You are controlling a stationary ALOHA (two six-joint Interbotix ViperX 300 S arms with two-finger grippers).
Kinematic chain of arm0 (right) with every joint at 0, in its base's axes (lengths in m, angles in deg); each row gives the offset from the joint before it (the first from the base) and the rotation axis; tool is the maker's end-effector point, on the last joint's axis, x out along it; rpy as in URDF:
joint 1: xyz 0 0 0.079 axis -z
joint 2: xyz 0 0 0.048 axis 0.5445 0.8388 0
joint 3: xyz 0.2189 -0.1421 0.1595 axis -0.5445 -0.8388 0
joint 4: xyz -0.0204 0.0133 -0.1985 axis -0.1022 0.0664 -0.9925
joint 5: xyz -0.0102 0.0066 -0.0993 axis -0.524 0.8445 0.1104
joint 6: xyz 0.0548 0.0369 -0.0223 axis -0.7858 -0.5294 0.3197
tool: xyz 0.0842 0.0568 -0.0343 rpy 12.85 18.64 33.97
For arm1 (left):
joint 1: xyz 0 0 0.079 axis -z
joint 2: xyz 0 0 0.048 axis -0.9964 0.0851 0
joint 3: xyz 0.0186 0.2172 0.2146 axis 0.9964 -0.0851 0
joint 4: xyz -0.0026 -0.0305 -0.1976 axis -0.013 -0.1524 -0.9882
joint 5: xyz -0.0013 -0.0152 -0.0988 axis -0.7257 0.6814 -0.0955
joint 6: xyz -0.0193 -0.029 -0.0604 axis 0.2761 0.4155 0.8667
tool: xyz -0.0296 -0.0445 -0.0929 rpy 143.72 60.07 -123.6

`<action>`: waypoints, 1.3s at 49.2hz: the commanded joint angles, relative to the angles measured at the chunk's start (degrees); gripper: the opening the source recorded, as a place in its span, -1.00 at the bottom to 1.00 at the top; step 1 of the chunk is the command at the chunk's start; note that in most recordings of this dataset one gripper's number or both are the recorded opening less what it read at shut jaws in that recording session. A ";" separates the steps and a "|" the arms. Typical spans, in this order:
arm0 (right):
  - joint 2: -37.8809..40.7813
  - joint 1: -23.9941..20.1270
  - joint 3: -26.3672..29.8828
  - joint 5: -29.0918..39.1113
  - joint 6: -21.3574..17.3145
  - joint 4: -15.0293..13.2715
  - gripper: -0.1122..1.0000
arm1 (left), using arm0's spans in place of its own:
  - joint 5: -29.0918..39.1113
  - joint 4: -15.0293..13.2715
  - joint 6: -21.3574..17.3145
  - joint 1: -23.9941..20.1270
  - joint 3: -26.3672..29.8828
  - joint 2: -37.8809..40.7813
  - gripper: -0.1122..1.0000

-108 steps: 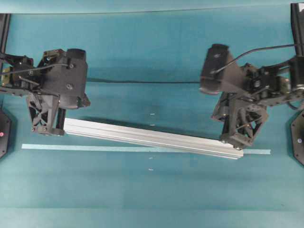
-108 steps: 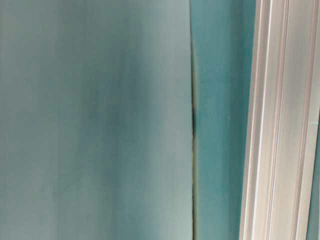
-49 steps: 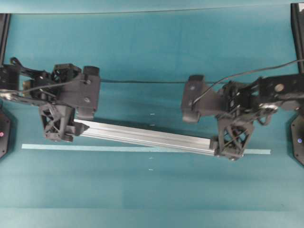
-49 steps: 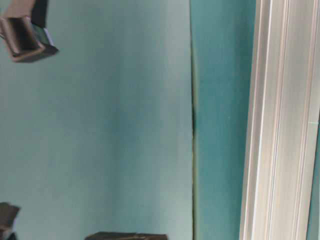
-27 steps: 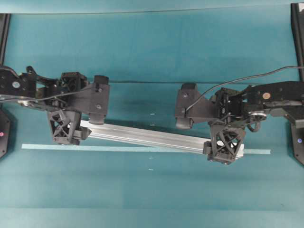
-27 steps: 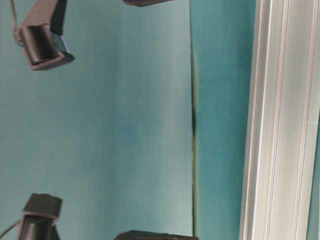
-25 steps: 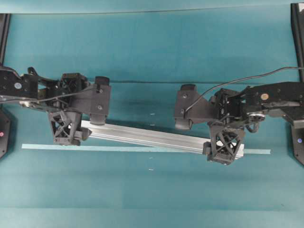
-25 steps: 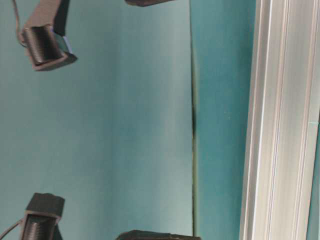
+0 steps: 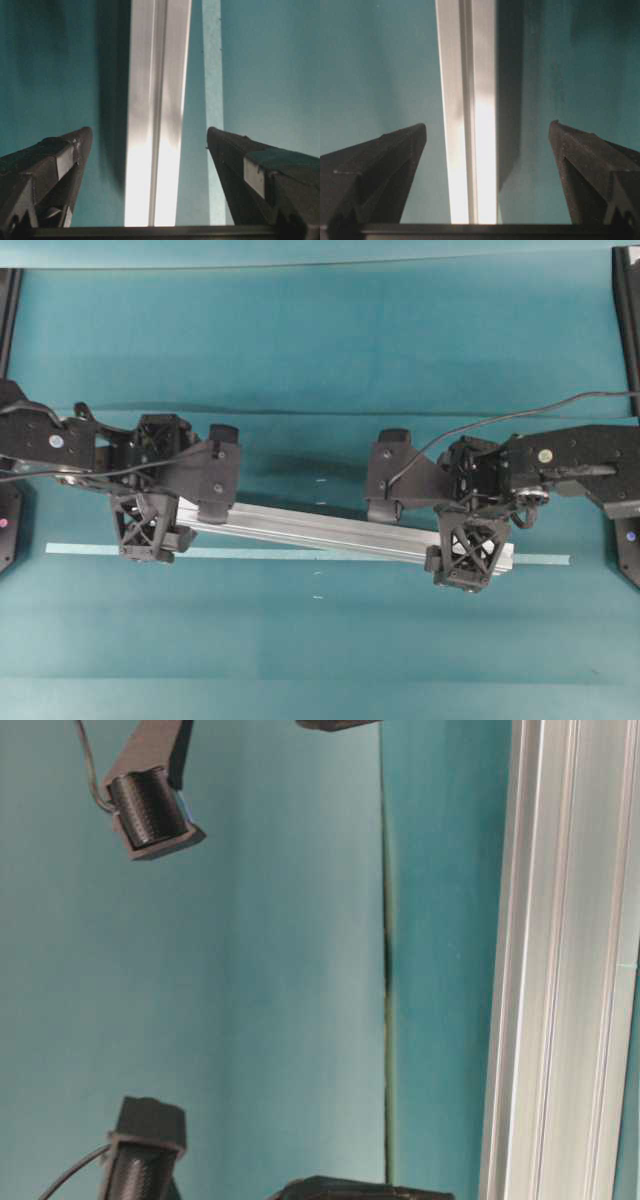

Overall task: Lift the metal rail with both hands.
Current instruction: 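Slide both grippers inward along the rail toward its middle, then close both grippers on the rail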

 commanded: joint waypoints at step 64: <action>6.33 -0.26 -6.86 -13.01 0.00 1.32 1.00 | -8.17 0.26 0.00 -2.20 -3.69 6.68 0.93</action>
